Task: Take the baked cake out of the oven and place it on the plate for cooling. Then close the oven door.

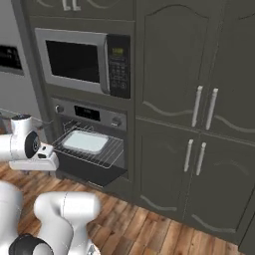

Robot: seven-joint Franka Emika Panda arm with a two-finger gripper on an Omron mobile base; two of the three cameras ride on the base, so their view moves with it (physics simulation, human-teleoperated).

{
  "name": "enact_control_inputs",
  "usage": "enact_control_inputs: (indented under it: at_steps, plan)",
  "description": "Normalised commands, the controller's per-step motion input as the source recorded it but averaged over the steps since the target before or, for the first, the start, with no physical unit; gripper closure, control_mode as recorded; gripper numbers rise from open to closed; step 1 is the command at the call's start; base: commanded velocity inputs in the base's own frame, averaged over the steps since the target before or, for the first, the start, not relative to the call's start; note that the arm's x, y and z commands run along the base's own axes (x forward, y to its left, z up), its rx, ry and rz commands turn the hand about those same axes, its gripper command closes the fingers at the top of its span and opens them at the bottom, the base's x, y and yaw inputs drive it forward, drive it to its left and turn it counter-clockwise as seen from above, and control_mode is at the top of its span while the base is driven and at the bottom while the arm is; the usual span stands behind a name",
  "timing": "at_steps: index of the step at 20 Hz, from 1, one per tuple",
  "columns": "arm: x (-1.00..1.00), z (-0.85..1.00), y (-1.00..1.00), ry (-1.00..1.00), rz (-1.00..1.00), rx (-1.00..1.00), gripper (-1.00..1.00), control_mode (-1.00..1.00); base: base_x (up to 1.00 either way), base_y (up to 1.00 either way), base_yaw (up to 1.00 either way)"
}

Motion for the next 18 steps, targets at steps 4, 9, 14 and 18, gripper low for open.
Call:
enact_control_inputs:
  at_steps: [4, 9, 14, 18]
  plan:
    - [0.0, 0.0, 0.0, 0.0, 0.0, 0.0, -1.0, 1.0, 0.44, -0.1, -0.24]
    - [0.0, 0.0, 0.0, 0.0, 0.0, 0.0, -1.0, 1.0, 0.36, -0.22, -0.23]
    - [0.0, 0.0, 0.0, 0.0, 0.0, 0.0, -1.0, 1.0, 0.25, -0.33, -0.37]
    - [0.0, 0.0, 0.0, 0.0, 0.0, 0.0, -1.0, 1.0, 0.43, -0.18, -0.37]
